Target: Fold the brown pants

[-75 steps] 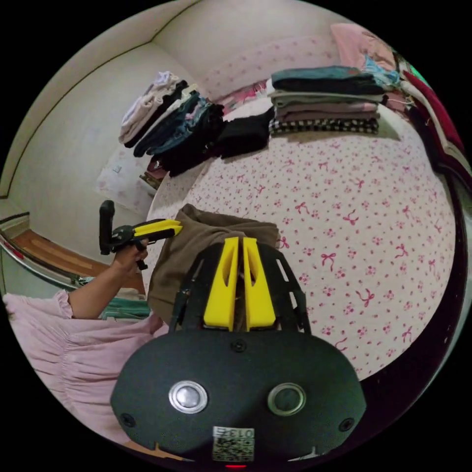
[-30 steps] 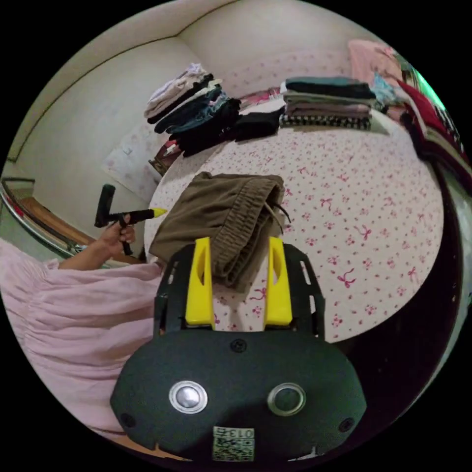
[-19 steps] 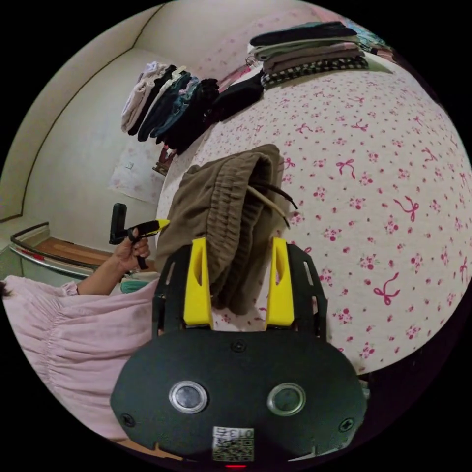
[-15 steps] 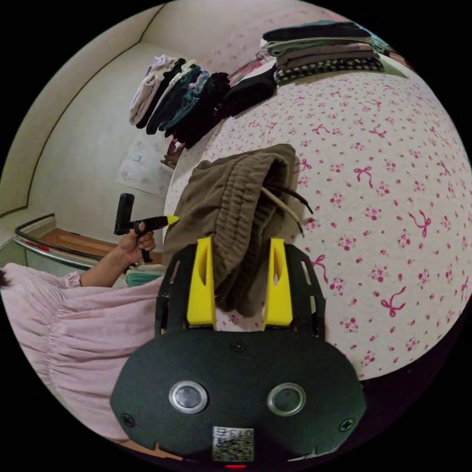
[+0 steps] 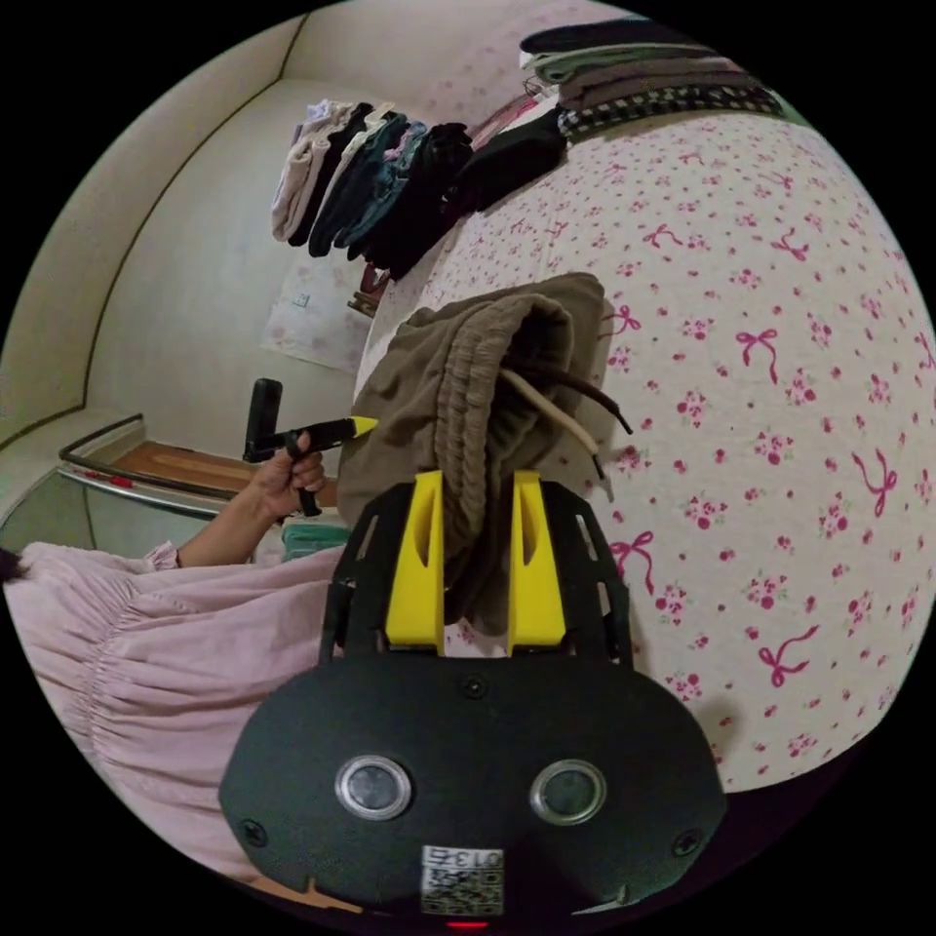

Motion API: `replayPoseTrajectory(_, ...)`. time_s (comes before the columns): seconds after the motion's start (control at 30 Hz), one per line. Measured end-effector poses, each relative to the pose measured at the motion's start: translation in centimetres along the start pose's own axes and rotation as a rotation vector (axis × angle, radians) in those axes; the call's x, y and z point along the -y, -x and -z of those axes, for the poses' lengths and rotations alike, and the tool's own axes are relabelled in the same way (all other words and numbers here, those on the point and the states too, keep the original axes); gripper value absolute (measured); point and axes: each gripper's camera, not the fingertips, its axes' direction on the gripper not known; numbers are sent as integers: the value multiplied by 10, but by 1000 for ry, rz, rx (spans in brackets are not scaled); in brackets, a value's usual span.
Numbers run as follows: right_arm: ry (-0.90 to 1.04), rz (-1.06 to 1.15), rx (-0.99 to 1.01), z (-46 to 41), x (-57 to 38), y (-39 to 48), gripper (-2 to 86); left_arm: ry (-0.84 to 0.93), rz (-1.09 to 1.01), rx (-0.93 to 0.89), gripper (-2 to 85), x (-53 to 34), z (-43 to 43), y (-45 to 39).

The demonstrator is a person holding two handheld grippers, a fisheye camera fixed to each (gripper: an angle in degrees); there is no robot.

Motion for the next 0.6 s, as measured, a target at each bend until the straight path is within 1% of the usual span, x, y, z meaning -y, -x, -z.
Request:
replayPoseTrajectory(0.13,8,114,-105,16,8,22,91,-73,-90,-8,87,-8,15,-36)
replayPoseTrajectory(0.23,-33,221,-150,42,8,48,89,-114,-191,-8,83,-11,21,-68)
replayPoseTrajectory(0.3,-59,249,-191,60,6,60,89,-153,-243,-26,82,-11,26,-86)
replayPoseTrajectory(0.43,-167,268,-293,120,-2,74,89,-228,-368,-131,80,-2,30,-124)
replayPoseTrajectory(0.6,-254,244,-419,194,-10,71,88,-241,-481,-252,80,25,7,-176)
